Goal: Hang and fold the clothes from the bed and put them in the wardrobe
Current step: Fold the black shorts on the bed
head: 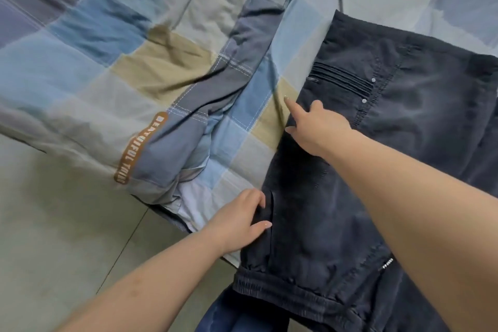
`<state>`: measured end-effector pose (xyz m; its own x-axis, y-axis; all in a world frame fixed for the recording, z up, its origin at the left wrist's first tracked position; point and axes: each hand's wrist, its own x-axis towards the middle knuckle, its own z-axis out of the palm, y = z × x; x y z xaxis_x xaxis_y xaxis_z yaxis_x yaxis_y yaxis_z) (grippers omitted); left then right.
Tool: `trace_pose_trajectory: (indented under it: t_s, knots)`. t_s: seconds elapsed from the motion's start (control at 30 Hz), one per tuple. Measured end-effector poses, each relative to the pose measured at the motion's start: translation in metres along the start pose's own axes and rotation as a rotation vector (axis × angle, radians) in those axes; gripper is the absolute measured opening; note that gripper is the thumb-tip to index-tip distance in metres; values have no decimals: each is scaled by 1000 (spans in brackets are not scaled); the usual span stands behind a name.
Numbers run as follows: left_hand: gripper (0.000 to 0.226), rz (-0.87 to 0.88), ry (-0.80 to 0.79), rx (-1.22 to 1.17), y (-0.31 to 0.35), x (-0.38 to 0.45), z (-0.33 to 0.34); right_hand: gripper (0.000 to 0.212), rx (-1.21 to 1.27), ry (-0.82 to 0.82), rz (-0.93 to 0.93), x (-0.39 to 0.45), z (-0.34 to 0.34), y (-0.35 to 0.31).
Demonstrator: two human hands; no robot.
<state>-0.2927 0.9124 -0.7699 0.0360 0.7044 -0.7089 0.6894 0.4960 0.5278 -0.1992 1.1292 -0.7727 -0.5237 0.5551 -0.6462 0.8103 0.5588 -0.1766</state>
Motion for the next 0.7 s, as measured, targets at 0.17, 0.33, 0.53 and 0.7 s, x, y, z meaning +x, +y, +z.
trace_pose_trajectory:
  t_s: [0.17,0.33,0.53,0.7]
  knots:
    - [58,130,-50,16,6,-5,13,42,-134,15,25,12,-2,-6]
    - [51,267,-48,64,28,-11,23,47,211,211,108,-11,-1,7]
    - [57,384,-83,66,82,-31,38,33,695,484,322,-50,-4,51]
    - [67,383,-70,-30,144,-41,77,43,766,487,304,-93,-14,104]
